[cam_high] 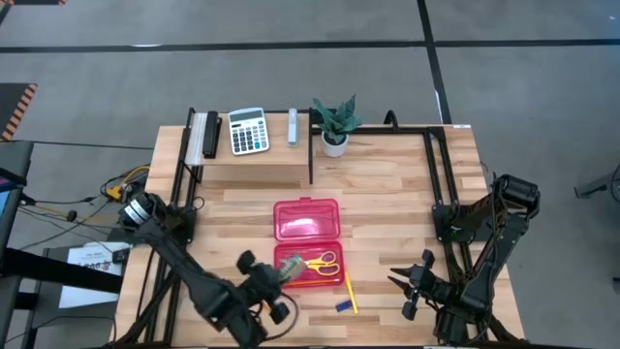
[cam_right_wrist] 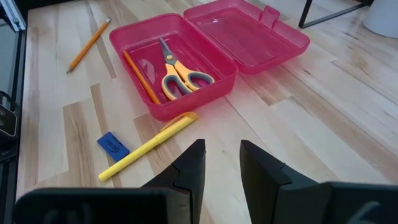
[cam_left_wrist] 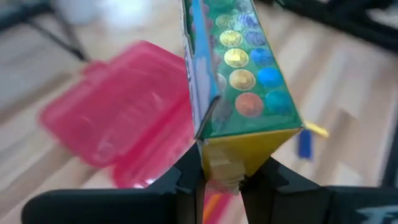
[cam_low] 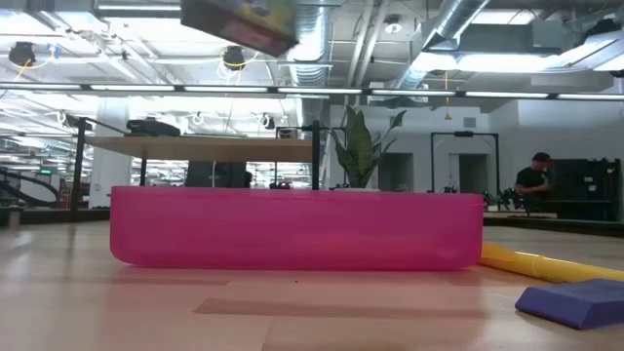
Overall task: Pack school essentials
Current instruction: Put the yellow crayon box into the red supply box
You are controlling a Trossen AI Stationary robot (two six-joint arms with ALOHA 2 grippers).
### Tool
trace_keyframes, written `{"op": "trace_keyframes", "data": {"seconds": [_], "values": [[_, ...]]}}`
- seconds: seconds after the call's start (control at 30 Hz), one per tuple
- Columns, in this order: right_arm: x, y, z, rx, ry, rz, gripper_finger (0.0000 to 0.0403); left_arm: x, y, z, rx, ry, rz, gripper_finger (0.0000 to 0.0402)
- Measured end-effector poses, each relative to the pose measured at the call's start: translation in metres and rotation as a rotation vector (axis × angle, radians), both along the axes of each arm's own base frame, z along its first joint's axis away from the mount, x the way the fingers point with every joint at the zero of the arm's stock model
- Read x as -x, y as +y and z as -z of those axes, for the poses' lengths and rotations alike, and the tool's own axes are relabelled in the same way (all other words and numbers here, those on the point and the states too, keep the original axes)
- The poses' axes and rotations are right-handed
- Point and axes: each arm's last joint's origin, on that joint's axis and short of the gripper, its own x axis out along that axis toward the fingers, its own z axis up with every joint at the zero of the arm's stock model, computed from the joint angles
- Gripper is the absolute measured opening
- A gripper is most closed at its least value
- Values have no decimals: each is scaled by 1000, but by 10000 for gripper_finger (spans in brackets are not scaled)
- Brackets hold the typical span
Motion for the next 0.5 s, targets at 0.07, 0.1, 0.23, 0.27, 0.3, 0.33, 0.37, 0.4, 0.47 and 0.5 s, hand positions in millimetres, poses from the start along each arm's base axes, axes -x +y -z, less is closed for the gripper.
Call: {"op": "trace_keyframes", "data": {"seconds": [0.07, 0.1, 0.23, 0.27, 0.3, 0.33, 0.37, 0.4, 0.47, 0.5], "values": [[0, 0, 0, 1, 0, 0, 107, -14, 5, 0, 21, 87, 119, 58], [0, 0, 0, 1, 0, 0, 107, -21, 9, 0, 35, 138, 187, 58], [0, 0, 0, 0, 0, 0, 107, -46, 35, 3, 136, 328, 450, 58], [0, 0, 0, 0, 0, 0, 107, -51, 43, 3, 164, 359, 502, 58], [0, 0, 0, 0, 0, 0, 107, -56, 51, 4, 191, 386, 549, 58], [0, 0, 0, 0, 0, 0, 107, -61, 60, 4, 211, 409, 593, 58], [0, 0, 0, 0, 0, 0, 107, -65, 69, 4, 232, 429, 631, 58], [0, 0, 0, 0, 0, 0, 107, -68, 78, 4, 253, 451, 672, 58], [0, 0, 0, 1, 0, -1, 107, -75, 98, 3, 315, 472, 760, 58], [0, 0, 0, 1, 0, -1, 107, -78, 107, 2, 349, 470, 804, 58]]}}
